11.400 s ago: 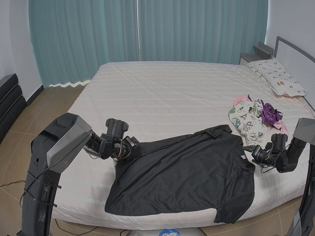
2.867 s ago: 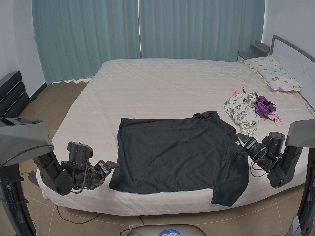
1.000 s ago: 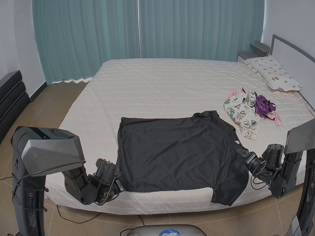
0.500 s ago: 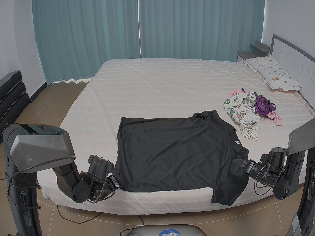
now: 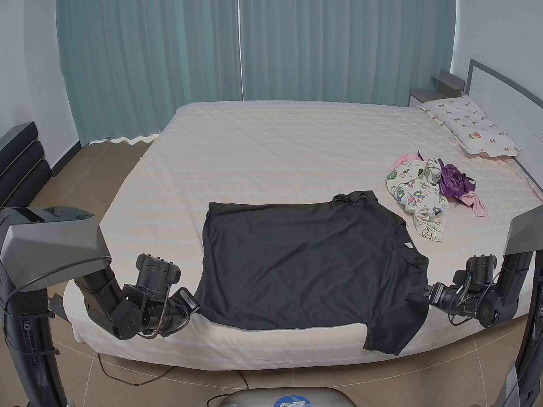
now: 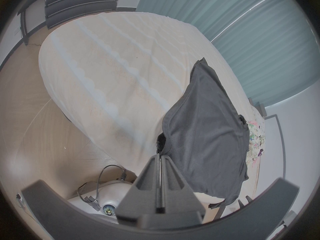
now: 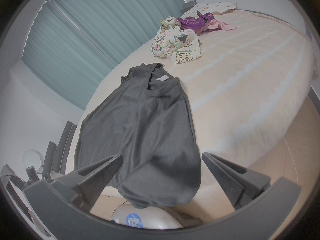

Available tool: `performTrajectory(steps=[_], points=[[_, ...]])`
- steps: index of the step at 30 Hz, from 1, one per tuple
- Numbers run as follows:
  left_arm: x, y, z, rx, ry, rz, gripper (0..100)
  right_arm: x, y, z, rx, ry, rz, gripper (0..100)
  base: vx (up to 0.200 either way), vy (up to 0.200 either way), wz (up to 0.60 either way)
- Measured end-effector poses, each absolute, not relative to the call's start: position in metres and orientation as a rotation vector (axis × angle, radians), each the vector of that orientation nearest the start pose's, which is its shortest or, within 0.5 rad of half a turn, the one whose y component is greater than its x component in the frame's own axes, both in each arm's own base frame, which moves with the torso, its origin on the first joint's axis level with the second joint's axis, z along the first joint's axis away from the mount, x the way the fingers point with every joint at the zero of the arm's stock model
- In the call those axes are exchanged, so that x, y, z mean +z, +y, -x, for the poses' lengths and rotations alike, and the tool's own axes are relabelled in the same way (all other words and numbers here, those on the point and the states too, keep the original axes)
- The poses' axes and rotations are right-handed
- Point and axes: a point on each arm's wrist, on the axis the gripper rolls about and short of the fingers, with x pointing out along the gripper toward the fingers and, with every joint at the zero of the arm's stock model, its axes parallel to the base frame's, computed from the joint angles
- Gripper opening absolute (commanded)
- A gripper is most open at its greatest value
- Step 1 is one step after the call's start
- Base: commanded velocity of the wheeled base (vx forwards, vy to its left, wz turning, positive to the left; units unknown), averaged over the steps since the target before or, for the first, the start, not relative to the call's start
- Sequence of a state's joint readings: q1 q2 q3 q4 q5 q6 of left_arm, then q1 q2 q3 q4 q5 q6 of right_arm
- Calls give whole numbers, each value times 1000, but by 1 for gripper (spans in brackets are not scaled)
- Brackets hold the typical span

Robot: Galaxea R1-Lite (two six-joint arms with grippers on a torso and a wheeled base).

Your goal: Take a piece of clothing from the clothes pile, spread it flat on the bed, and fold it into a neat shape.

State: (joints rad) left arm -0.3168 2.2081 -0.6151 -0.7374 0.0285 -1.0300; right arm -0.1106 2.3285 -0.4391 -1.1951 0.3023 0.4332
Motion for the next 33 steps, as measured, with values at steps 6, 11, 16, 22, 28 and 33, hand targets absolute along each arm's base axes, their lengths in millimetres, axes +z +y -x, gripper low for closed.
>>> performTrajectory(steps=[6,11,16,22,28,33], points=[[-9,-94,-303,188,875,834,0,-42,-33,-314,33,706,-550,100,0,0,0],[-9,-94,-302,187,877,833,0,-48,-35,-318,31,714,-545,100,0,0,0],[-7,-94,-303,179,862,841,0,-54,-36,-328,35,734,-525,100,0,0,0],[-6,-93,-305,171,839,854,0,-57,-32,-338,51,735,-508,0,0,0,0],[-6,-92,-306,172,836,856,0,-61,-24,-345,68,751,-493,0,0,0,0],[-5,-90,-308,177,828,860,0,-59,-24,-352,67,725,-490,0,0,0,0]])
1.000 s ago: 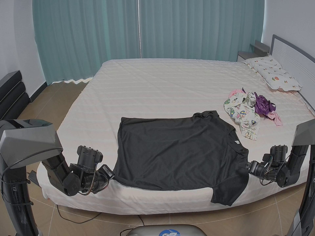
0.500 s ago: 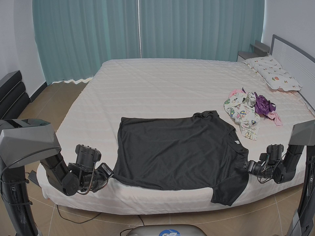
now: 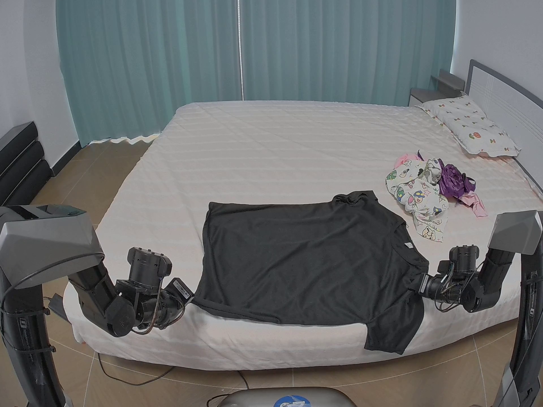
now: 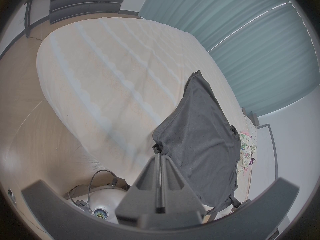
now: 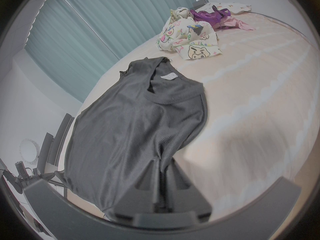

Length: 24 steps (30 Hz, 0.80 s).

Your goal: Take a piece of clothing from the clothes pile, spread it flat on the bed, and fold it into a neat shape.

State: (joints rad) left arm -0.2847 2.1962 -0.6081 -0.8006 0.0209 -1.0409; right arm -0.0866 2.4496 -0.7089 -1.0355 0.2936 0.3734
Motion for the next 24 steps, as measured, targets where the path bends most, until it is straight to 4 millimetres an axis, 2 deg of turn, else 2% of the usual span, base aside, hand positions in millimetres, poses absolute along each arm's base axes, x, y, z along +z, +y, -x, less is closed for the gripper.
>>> performTrajectory(steps=[12,17,24], points=[[0,-83,-316,178,761,914,0,-42,-28,-371,90,570,-477,0,0,0,0],[1,-79,-318,183,746,925,0,-34,-21,-384,109,501,-455,0,0,0,0],[0,-77,-318,152,774,941,0,-36,-10,-398,134,459,-439,0,0,0,0]])
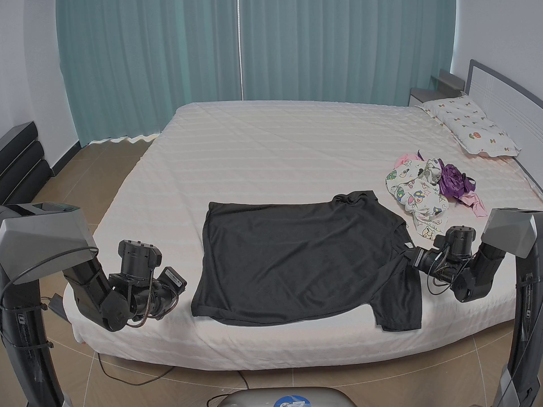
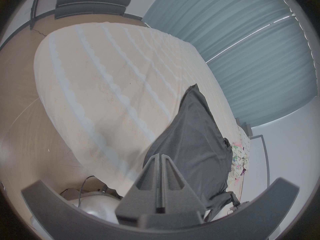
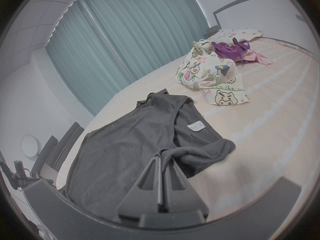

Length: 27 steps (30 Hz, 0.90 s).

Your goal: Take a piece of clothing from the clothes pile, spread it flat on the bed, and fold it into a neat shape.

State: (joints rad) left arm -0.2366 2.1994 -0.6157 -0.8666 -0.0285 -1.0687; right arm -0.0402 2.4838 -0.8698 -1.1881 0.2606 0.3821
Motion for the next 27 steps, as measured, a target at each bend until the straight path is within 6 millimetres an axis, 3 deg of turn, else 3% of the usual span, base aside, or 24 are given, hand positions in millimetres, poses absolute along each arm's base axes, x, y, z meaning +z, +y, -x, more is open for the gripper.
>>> performTrajectory(steps=[4,5,6,19,27], points=[[-1,-78,-317,139,787,939,0,-40,-8,-401,138,453,-437,0,0,0,0],[-1,-78,-316,138,791,937,0,-41,-8,-401,140,453,-436,100,0,0,0],[-2,-80,-315,136,797,933,100,-42,-8,-402,140,453,-437,100,0,0,0],[-10,-99,-299,89,872,799,100,-45,-9,-397,121,469,-502,100,0,0,0],[-15,-116,-305,109,907,744,100,-38,-18,-388,97,475,-515,100,0,0,0]])
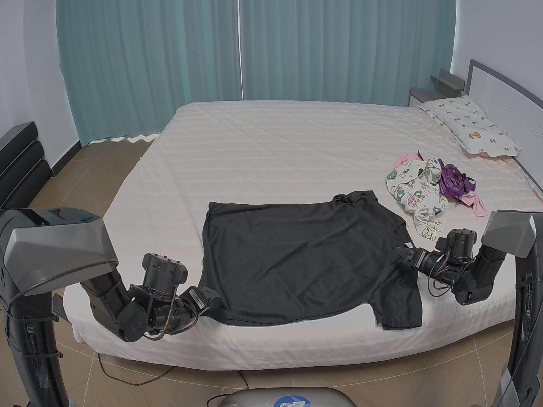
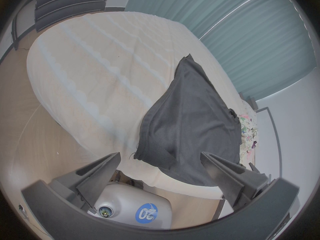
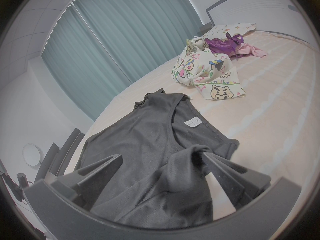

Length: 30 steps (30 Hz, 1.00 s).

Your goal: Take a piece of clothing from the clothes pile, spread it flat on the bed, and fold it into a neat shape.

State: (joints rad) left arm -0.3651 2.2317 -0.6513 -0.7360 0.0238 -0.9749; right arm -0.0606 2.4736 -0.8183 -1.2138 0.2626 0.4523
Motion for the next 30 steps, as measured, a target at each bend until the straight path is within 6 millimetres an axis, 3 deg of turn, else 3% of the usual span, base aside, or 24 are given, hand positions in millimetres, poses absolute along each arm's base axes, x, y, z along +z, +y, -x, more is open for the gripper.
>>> performTrajectory(steps=[11,12,17,24,30], points=[[-18,-130,-316,123,903,705,100,-25,-47,-350,72,494,-588,100,0,0,0],[-19,-131,-317,127,905,700,0,-23,-50,-347,72,482,-590,100,0,0,0],[-22,-135,-319,157,935,672,0,-20,-58,-325,69,458,-599,100,0,0,0],[-22,-137,-323,162,926,668,0,-28,-56,-296,110,557,-592,100,0,0,0],[-17,-127,-334,173,861,718,0,-39,-42,-290,153,623,-563,100,0,0,0]])
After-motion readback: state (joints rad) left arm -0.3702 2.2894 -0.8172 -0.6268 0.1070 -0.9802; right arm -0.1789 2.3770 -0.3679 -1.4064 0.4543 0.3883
